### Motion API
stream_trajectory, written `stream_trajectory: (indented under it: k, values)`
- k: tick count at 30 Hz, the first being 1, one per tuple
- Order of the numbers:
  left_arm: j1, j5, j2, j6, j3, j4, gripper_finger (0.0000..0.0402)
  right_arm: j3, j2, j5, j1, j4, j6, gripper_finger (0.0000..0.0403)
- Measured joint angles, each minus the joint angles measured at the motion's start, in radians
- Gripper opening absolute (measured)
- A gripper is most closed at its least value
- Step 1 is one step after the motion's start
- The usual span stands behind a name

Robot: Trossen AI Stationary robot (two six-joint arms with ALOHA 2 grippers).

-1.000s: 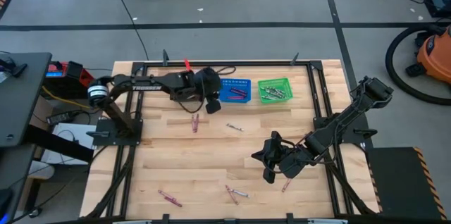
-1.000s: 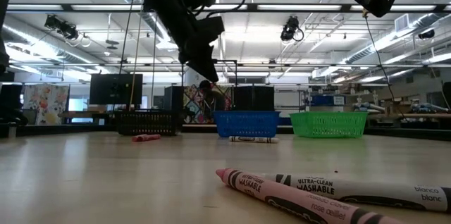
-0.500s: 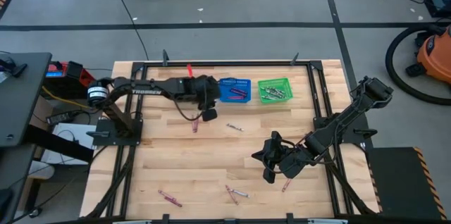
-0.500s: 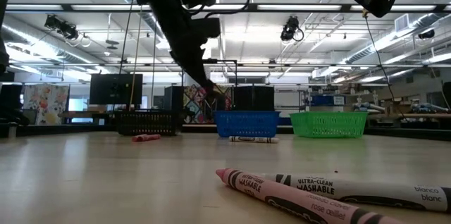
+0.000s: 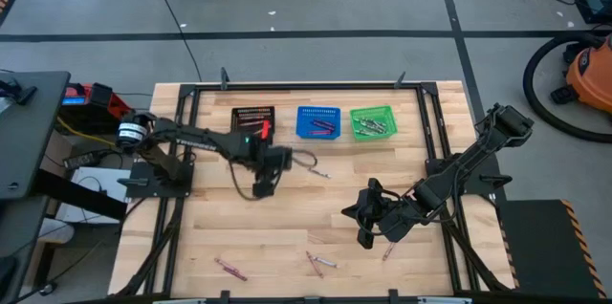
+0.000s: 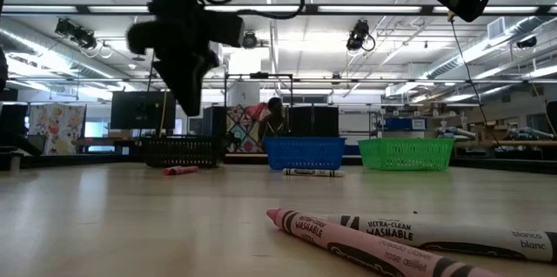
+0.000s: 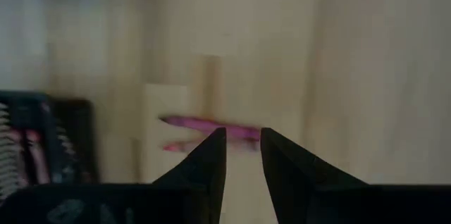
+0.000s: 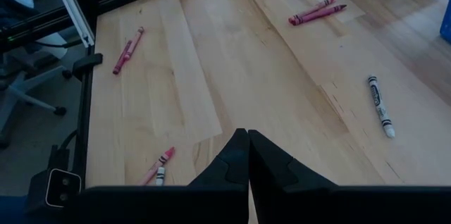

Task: Sort crayons
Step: Put the pink crayon into the black bin

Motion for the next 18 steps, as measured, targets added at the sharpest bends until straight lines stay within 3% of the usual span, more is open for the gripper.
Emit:
stream_trajectory:
  k: [8, 14, 18]
  values:
    - [-0.222, 0.000, 0.000, -0.168, 0.000, -0.030, 0.0100, 0.000, 0.000, 0.000, 0.000, 0.000, 0.000, 0.0010]
    - [-0.328, -0.021, 0.000, -0.274, 0.000, -0.032, 0.0100, 0.000, 0.000, 0.000, 0.000, 0.000, 0.001, 0.0010]
    - [-0.350, -0.027, 0.000, -0.481, 0.000, -0.032, 0.0100, 0.000, 0.000, 0.000, 0.000, 0.000, 0.032, 0.0010]
